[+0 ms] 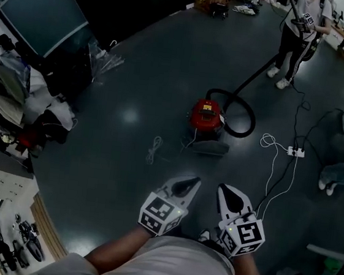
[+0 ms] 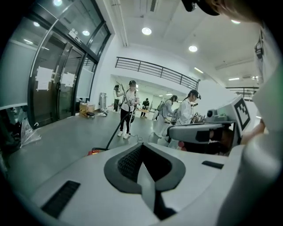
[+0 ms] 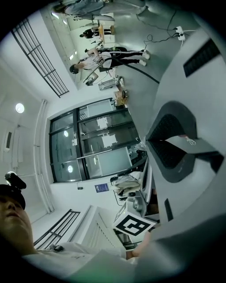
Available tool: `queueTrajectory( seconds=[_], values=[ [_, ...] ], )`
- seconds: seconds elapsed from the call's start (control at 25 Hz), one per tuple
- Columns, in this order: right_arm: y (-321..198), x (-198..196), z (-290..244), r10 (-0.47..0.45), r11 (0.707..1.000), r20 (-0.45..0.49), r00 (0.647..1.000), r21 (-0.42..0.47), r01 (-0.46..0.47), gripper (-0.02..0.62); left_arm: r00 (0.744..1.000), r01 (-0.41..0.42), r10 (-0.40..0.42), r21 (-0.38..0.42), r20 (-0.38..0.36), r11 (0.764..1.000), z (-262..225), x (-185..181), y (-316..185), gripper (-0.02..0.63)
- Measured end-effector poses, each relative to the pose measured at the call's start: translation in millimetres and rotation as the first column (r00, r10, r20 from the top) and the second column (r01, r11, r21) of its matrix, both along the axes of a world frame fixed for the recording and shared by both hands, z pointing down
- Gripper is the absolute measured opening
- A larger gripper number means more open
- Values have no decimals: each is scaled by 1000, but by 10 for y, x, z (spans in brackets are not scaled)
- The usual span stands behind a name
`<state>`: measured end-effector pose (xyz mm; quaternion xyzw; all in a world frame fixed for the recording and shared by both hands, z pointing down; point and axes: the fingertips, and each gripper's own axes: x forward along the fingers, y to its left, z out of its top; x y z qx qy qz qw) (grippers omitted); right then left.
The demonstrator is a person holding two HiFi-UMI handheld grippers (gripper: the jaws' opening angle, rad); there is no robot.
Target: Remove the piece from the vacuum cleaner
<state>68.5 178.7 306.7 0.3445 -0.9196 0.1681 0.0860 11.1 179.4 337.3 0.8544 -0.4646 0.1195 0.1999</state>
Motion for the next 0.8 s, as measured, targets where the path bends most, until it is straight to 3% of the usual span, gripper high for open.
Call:
queueTrajectory(
  seconds=[0.36, 0.6, 0.8],
  values=[
    [-1148, -687, 382, 163, 984, -22, 986, -67, -164, 17, 975, -207, 208, -22, 80, 978, 533, -675, -1201, 6],
    [-1700, -824, 721, 179, 977, -43, 983, -108, -183, 17, 952, -279, 281, -39, 118, 960, 1073, -729, -1910, 6],
    [-2275, -775, 1176, 166, 975, -57, 985, -142, -172, 17, 927, -320, 325, -54, 186, 946, 1835, -622, -2566, 8]
  ],
)
